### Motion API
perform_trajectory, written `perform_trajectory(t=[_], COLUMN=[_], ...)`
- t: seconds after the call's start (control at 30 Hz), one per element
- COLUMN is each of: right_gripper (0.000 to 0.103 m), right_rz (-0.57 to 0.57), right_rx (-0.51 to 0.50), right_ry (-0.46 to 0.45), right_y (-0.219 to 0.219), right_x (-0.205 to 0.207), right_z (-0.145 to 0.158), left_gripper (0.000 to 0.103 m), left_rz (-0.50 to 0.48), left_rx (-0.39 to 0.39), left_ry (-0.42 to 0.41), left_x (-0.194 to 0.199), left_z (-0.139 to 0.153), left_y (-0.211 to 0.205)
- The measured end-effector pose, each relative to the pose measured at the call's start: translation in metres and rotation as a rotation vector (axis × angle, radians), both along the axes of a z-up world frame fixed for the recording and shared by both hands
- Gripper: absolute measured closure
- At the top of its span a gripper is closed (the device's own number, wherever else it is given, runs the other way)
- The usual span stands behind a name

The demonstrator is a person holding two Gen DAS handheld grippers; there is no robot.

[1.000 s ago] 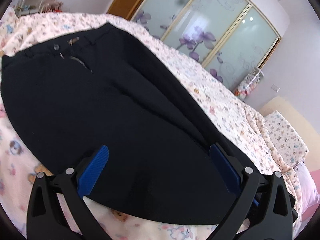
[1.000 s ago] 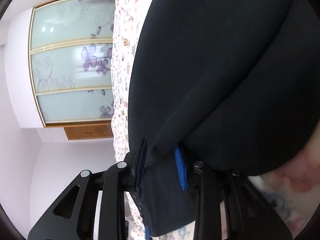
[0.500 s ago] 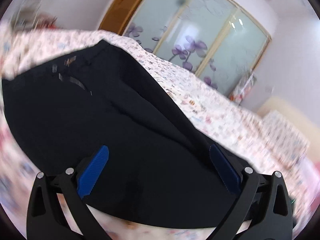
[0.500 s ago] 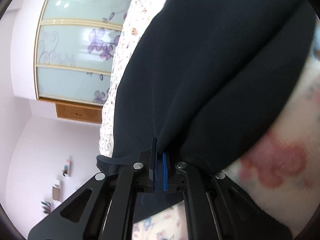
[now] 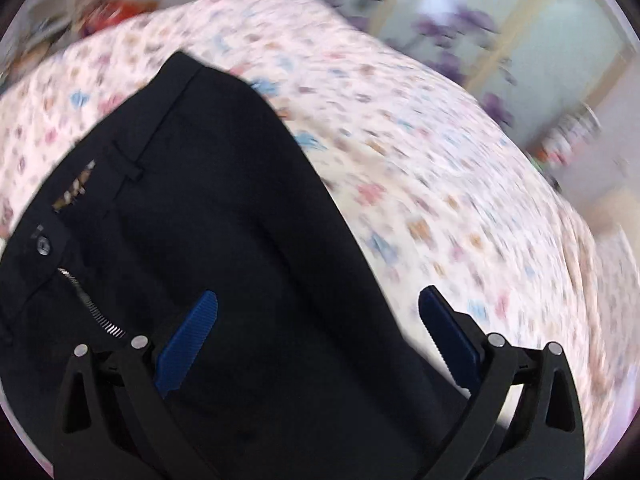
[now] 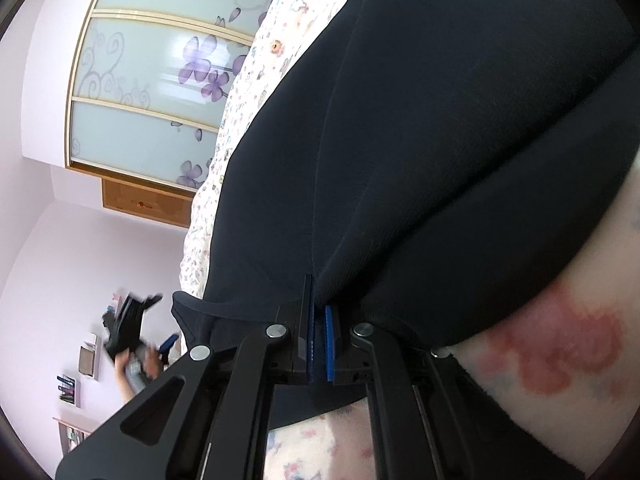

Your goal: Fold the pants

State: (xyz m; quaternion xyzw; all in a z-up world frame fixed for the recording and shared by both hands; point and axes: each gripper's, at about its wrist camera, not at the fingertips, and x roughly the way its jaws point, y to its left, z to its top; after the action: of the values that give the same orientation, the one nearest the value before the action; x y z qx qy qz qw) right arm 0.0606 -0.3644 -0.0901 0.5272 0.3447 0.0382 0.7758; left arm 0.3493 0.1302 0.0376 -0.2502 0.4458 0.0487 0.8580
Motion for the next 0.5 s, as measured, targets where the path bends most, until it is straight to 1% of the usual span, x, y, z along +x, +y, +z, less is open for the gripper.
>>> perform_trajectory(t=[0.07, 0.1, 0.13, 0.17, 0.2, 0.23, 0.27, 0.3, 0.33, 0.37, 0.4, 0.43, 0.5], right_gripper=[0.099, 0.099, 0.099, 0.099, 0.099, 0.099, 0.099, 0.099, 0.099, 0.099, 0.099, 0.099, 0.099], right_rz=[0.010, 0.017, 0.022, 0.028, 0.031, 0.034, 0.036, 0.039, 0.042, 0.045, 0.045, 0.044, 0.042], right_rx=[-0.016, -0.027, -0.031, -0.030, -0.028, -0.025, -0.025, -0.024, -0.024, -0.026, -0.026, -0.022, -0.007], right_ry=[0.004, 0.007, 0.008, 0.010, 0.011, 0.011, 0.011, 0.012, 0.012, 0.013, 0.012, 0.011, 0.006], right_y=[0.000, 0.000, 0.000, -0.001, -0.003, -0.004, -0.005, -0.006, -0.007, -0.010, 0.007, 0.010, 0.005], right_x=[0.002, 0.005, 0.006, 0.006, 0.006, 0.006, 0.006, 0.007, 0.007, 0.004, 0.024, 0.030, 0.028], right_z=[0.002, 0.002, 0.002, 0.002, 0.002, 0.002, 0.002, 0.003, 0.003, 0.004, 0.008, 0.009, 0.010], left_gripper=[0.003, 0.005, 0.011, 0.014, 0.022, 0.039, 0.049, 0.074, 0.091, 0.092, 0.094, 0.095, 0.096], left_rz=[0.073, 0.096, 0.119, 0.136, 0.148, 0.158, 0.166, 0.169, 0.172, 0.194, 0.214, 0.220, 0.220], left_rx=[-0.021, -0.014, 0.017, 0.055, 0.077, 0.086, 0.080, 0.044, 0.001, -0.030, -0.068, -0.079, -0.073], left_ry=[0.011, 0.018, 0.030, 0.050, 0.067, 0.077, 0.083, 0.073, 0.056, 0.041, 0.017, 0.005, -0.028], left_x=[0.020, 0.029, 0.038, 0.045, 0.050, 0.054, 0.057, 0.058, 0.056, 0.051, 0.042, 0.035, 0.019], left_z=[-0.008, -0.011, -0.015, -0.019, -0.022, -0.025, -0.029, -0.034, -0.036, -0.037, -0.038, -0.037, -0.029], left_y=[0.004, 0.005, 0.003, 0.002, -0.001, 0.003, 0.006, 0.014, 0.021, 0.026, 0.031, 0.034, 0.038])
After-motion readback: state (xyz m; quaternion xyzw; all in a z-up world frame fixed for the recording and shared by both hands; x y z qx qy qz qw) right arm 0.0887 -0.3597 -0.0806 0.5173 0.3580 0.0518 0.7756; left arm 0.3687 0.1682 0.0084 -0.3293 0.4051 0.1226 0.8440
